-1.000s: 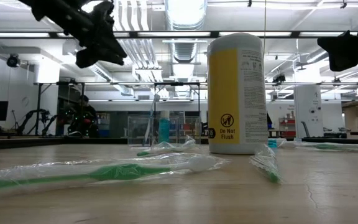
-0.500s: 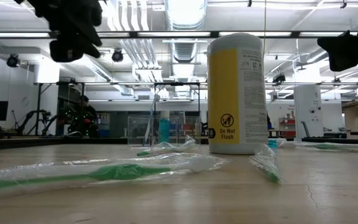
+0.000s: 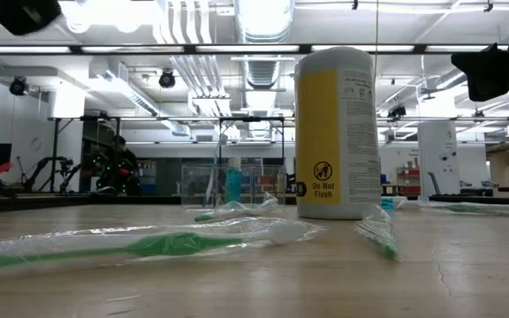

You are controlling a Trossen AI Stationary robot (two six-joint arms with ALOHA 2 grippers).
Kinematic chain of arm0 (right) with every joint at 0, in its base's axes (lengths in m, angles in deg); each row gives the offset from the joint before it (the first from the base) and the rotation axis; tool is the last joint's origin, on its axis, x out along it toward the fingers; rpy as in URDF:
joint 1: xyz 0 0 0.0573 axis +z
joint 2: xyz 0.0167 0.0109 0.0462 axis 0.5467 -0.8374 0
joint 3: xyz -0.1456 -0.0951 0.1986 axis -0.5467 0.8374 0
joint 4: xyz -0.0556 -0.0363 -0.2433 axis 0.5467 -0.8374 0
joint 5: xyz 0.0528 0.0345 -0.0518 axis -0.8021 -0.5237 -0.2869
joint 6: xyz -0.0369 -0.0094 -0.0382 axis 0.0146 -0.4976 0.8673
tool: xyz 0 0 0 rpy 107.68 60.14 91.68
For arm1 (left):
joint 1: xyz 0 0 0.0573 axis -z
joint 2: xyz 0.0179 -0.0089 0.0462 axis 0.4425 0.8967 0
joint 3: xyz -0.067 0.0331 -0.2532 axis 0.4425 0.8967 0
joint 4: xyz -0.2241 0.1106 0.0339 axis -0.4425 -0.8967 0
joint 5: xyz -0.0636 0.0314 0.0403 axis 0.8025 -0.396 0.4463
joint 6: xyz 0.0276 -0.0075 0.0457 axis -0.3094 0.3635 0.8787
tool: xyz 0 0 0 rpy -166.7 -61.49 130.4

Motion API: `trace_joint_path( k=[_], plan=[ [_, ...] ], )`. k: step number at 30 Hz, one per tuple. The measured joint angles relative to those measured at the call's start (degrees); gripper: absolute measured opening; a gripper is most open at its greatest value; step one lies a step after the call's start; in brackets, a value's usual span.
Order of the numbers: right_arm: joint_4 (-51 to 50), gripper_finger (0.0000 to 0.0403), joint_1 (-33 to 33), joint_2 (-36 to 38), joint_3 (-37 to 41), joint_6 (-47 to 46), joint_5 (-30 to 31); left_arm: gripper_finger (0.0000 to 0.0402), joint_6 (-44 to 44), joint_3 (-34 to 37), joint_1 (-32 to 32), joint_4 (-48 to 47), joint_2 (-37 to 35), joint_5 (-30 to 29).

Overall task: Pick & Place toothbrushing station
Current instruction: Put the blue mouthwash into the middle section of the transparent organizer

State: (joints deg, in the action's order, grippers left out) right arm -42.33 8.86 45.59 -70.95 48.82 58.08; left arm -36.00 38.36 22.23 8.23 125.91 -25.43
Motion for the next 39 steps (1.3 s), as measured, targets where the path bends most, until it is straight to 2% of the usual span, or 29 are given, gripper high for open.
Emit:
trace_joint_path(
  k=[3,6,10,14,17,34,39],
  plan=[
    [0.0,0.0345,0.0,0.0,0.0,0.0,0.0,0.012,2.0,0.0,5.62,0.34,1.16,-5.96],
    [0.0,0.0346,-0.01,0.04,-0.02,0.0,0.0,0.012,7.13,0.0,8.05,1.31,2.27,-7.22],
    [0.0,0.035,0.0,0.04,-0.01,0.0,0.0,0.012,11.99,0.02,8.78,5.06,3.37,-3.66],
    [0.0,0.0347,-0.01,0.04,0.0,0.0,0.0,0.012,9.57,0.02,8.78,9.78,4.67,4.83],
    [-0.01,0.0345,-0.01,0.04,0.0,0.0,0.0,0.012,10.13,0.0,8.83,9.9,5.8,7.61],
    [0.0,0.0348,0.0,0.02,-0.01,0.0,0.0,0.012,7.98,0.11,8.78,15.4,18.09,8.52],
    [0.0,0.0348,-0.02,0.02,-0.02,0.0,0.0,0.012,4.84,0.22,8.75,16.5,21.59,11.21]
  ],
)
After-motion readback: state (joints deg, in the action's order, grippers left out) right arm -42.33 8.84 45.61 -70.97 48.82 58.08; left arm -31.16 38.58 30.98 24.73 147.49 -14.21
